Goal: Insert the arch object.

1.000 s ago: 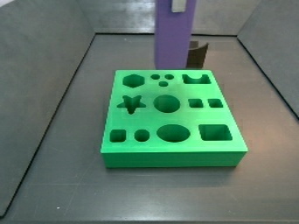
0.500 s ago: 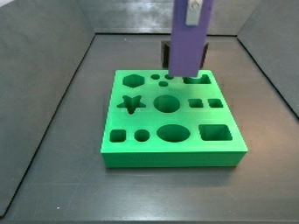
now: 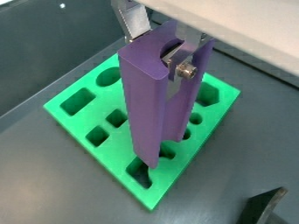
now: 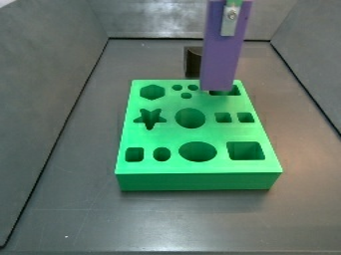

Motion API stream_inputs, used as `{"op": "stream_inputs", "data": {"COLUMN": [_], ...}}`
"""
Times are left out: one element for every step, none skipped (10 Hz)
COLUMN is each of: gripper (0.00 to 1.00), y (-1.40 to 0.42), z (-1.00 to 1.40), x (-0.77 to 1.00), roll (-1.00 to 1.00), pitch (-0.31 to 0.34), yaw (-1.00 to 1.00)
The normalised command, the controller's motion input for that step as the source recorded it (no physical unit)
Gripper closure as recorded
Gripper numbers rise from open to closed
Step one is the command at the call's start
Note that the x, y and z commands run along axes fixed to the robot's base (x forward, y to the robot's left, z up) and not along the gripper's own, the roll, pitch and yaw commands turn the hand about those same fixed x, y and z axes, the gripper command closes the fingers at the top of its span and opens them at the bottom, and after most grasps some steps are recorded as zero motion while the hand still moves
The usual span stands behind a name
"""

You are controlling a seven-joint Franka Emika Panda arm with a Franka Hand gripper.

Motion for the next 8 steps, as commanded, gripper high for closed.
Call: {"op": "stream_inputs", "data": {"gripper": [1.0,1.0,1.0,1.0,1.0,1.0,1.0,1.0], "y": [0.0,0.0,0.13,0.16,0.16,0.01,0.0,-0.07], "z": [-0.23,-0.24,-0.09,-0.03,-0.05,-0.16,-0.27,-0.4], "x": [0.85,0.8,0.53,0.4,0.35,0.17,0.0,0.06], "roll": [0.04,0.01,0.03,0.06,0.1,0.13,0.06,0.0], "pitch": [0.169,0.15,0.126,0.1,0.067,0.053,0.0,0.0], "yaw": [0.0,0.0,0.12,0.2,0.35,0.17,0.03,0.0]}}
